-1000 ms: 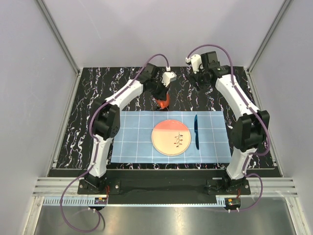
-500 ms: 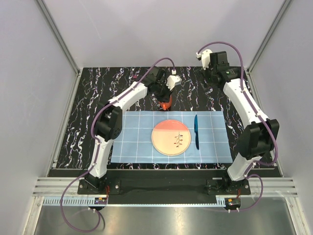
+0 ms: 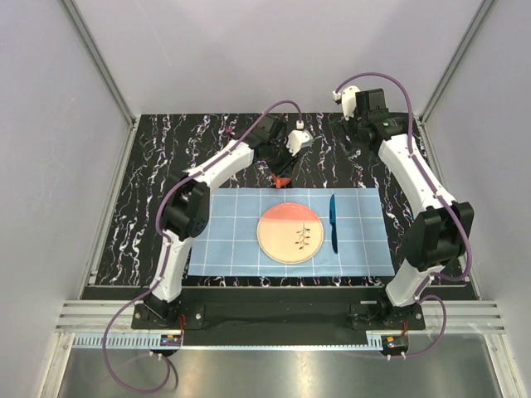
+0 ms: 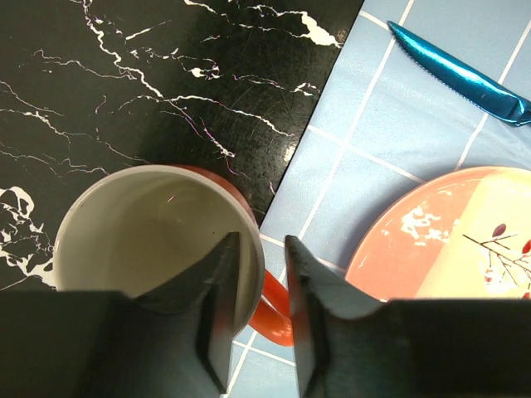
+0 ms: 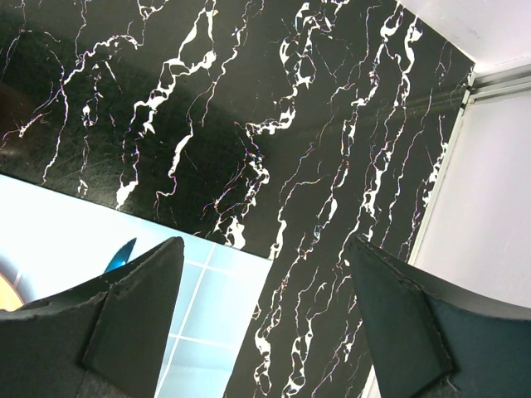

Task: Set the dinner table for one person
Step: Place the cup at the center of the board, then pick up the cup at the center of the board.

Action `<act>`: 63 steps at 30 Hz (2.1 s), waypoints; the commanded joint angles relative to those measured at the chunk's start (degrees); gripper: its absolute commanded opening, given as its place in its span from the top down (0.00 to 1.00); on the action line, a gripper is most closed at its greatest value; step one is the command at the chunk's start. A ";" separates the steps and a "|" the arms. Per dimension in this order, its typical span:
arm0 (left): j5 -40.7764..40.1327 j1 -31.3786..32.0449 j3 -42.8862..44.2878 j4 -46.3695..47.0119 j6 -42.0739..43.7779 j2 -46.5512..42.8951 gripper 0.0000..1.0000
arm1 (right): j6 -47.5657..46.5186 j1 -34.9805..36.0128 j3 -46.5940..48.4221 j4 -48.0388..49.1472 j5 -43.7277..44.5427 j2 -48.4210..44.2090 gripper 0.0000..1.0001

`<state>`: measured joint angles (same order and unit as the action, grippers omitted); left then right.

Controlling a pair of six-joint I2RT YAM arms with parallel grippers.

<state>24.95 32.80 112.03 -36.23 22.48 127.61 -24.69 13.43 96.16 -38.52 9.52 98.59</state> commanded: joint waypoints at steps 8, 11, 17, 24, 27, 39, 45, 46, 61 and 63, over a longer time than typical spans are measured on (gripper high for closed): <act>-1.48 -0.19 4.60 2.57 -1.12 -0.08 0.37 | 0.87 -0.25 -0.97 2.05 -0.64 -2.35 0.12; -1.66 -0.19 6.79 2.57 -1.47 -0.26 0.32 | 0.96 -0.25 -1.06 2.14 -0.90 -2.08 0.12; -3.06 -0.28 9.96 2.39 -2.26 -1.31 0.29 | 1.83 -0.16 -1.15 1.96 -0.99 -1.20 0.12; -7.71 -0.89 11.20 2.48 -2.53 -4.82 0.17 | 7.09 -0.25 -2.21 -0.57 -5.28 0.11 0.12; -13.07 -2.90 10.06 2.65 -3.66 -6.93 0.14 | 12.18 -0.25 1.13 -4.00 -11.42 3.09 0.13; -24.77 -17.40 -10.14 6.87 -6.67 -24.75 0.12 | 22.49 0.63 14.31 -6.39 -31.22 17.94 0.17; -29.25 -18.73 -19.03 8.10 -3.68 -31.10 0.11 | 24.34 1.95 18.62 -6.39 -35.62 25.67 0.20; -29.69 -18.73 -19.91 8.02 -3.58 -31.63 0.11 | 24.34 2.21 20.28 -6.39 -36.06 26.47 0.21; -29.26 -19.09 -20.36 7.49 -3.94 -32.69 0.11 | 25.83 5.29 26.36 -7.09 -36.94 29.91 0.22; -29.17 -19.09 -19.75 7.40 -4.02 -32.17 0.11 | 25.57 5.29 25.57 -7.18 -37.12 29.56 0.22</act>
<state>-3.77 13.91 90.32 -31.07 18.39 96.71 0.71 18.70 121.14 -45.87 -26.68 129.56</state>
